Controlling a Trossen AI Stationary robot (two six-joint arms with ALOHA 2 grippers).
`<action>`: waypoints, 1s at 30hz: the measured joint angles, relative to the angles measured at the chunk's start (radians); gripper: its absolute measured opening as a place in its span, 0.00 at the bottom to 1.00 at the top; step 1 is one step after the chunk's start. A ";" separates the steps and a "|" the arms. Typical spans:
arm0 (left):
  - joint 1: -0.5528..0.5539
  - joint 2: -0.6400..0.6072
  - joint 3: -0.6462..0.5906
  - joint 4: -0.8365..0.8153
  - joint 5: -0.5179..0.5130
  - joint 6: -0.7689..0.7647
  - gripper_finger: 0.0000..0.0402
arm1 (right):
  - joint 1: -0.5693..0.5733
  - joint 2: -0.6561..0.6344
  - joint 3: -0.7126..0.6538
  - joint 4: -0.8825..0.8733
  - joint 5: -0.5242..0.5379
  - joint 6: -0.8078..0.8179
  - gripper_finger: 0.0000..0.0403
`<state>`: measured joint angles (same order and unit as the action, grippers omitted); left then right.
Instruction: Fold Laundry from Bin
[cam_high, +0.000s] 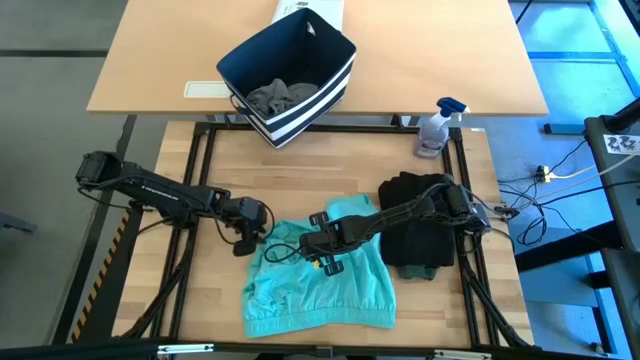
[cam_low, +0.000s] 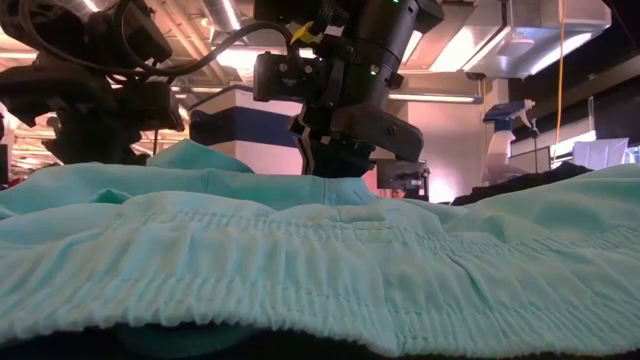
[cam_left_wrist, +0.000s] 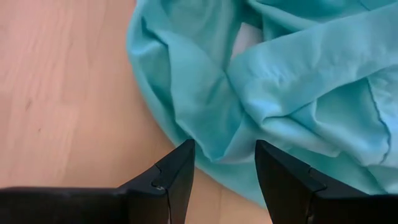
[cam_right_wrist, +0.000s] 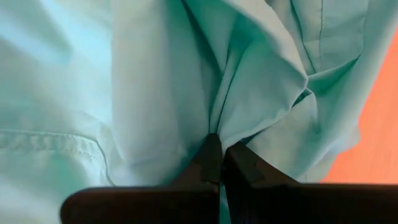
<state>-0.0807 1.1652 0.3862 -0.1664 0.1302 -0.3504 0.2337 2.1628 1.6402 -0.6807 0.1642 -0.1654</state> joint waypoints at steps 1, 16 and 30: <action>0.000 0.000 0.000 -0.001 -0.008 -0.003 0.40 | 0.000 0.000 0.000 0.000 0.000 0.000 0.00; -0.019 -0.001 0.026 -0.022 -0.036 -0.009 0.01 | -0.005 -0.001 0.000 -0.004 0.040 -0.001 0.00; -0.065 -0.090 0.292 -0.480 -0.344 0.007 0.00 | -0.121 -0.107 0.002 -0.044 0.117 -0.010 0.00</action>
<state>-0.1461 1.0757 0.6784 -0.6459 -0.2142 -0.3431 0.1123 2.0560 1.6423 -0.7243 0.2809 -0.1757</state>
